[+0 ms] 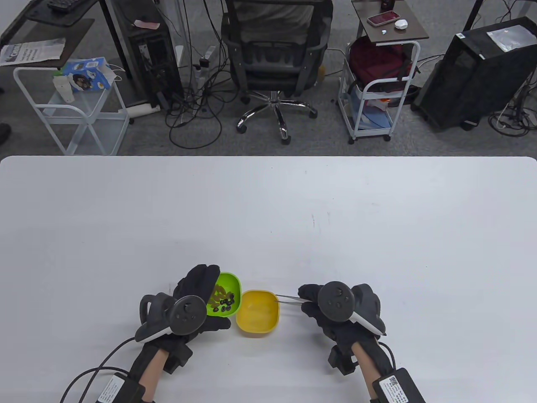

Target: Pick coffee beans with tweezers into small dish

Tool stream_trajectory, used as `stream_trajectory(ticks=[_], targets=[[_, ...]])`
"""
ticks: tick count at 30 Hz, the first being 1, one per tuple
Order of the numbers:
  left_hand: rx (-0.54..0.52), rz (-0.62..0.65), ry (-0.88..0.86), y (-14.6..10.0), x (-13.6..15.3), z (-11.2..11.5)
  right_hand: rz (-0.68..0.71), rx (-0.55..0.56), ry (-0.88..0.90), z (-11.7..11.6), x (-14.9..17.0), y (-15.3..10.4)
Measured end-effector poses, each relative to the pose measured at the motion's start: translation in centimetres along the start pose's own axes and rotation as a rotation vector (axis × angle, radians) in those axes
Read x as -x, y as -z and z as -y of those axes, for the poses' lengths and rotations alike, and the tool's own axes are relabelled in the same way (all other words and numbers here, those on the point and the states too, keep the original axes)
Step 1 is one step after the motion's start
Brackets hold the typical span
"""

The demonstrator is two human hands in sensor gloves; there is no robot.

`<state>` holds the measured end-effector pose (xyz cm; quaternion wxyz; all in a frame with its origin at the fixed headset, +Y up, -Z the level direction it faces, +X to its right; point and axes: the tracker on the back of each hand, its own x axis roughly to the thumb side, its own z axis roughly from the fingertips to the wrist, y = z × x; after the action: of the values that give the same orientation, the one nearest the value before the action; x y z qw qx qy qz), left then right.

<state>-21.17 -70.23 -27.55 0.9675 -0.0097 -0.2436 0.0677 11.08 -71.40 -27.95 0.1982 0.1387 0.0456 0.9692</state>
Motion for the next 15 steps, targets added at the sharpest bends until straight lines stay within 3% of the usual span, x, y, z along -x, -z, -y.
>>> stream_trajectory(ticks=[5,15], targets=[[-0.024,0.001,0.042,-0.8,-0.3,-0.4,0.014,0.024,-0.012,0.1,-0.4,-0.1],[-0.024,-0.026,0.048,-0.8,0.3,-0.1,0.078,0.175,0.004,1.2,-2.3,-0.1]])
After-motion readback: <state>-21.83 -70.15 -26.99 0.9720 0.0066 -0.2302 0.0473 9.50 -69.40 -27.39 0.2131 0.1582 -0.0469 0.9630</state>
